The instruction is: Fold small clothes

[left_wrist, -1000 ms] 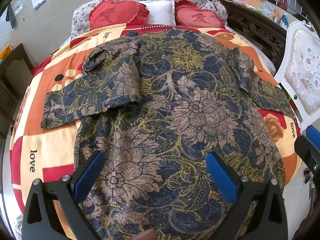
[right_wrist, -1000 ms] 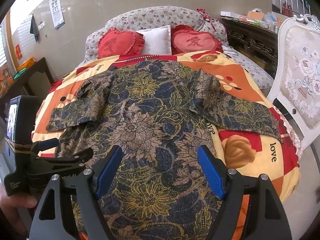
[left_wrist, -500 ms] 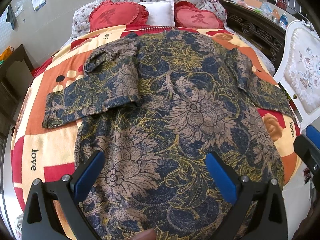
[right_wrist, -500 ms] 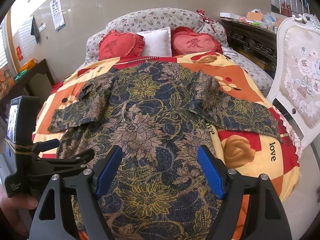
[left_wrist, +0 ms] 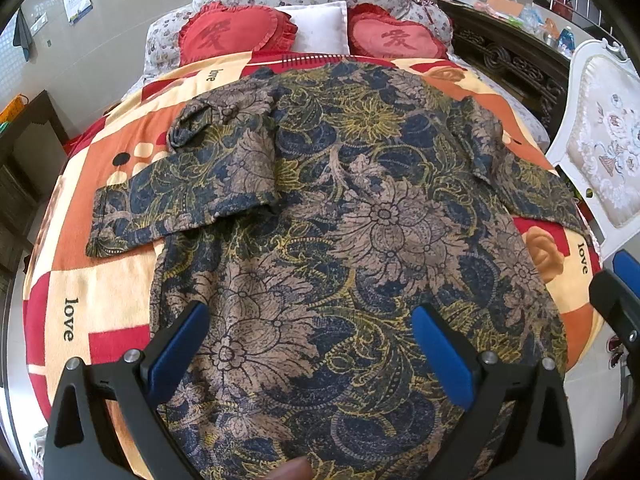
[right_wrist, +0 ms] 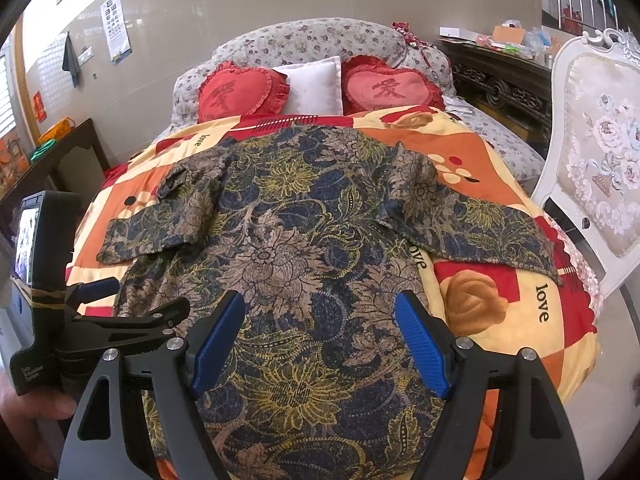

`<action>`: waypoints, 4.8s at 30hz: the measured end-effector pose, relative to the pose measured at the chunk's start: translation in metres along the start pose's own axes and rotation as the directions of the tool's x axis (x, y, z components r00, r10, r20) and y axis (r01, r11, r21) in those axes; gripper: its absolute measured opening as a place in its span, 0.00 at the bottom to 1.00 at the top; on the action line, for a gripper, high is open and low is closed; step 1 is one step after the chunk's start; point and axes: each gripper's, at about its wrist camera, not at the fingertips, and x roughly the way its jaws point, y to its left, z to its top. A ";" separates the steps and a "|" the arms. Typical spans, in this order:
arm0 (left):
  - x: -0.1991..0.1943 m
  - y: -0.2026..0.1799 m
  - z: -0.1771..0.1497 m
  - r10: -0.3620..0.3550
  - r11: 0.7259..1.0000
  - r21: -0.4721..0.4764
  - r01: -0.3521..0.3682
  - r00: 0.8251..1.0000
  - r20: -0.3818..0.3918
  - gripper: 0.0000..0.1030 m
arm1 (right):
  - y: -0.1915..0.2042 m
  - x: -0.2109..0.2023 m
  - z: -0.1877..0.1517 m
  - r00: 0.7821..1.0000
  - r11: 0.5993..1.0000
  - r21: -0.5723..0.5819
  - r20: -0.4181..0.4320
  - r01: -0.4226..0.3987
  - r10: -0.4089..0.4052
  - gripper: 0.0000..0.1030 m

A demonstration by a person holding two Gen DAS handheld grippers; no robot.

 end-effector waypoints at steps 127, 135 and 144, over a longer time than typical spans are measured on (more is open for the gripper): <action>0.144 0.115 0.091 -0.378 0.871 -0.240 0.428 0.897 0.227 0.14 | 0.041 0.170 0.040 0.989 0.992 -0.092 -0.130 -0.082 0.070 0.80; 0.138 0.105 0.033 -0.435 0.861 -0.208 0.463 0.884 0.168 0.63 | 0.047 0.188 0.065 0.955 0.959 -0.019 -0.099 -0.284 0.280 0.79; 0.104 0.137 -0.019 -0.215 0.927 -0.247 0.281 0.941 0.261 0.63 | 0.090 0.222 0.070 0.839 0.841 -0.017 -0.082 -0.541 0.538 0.68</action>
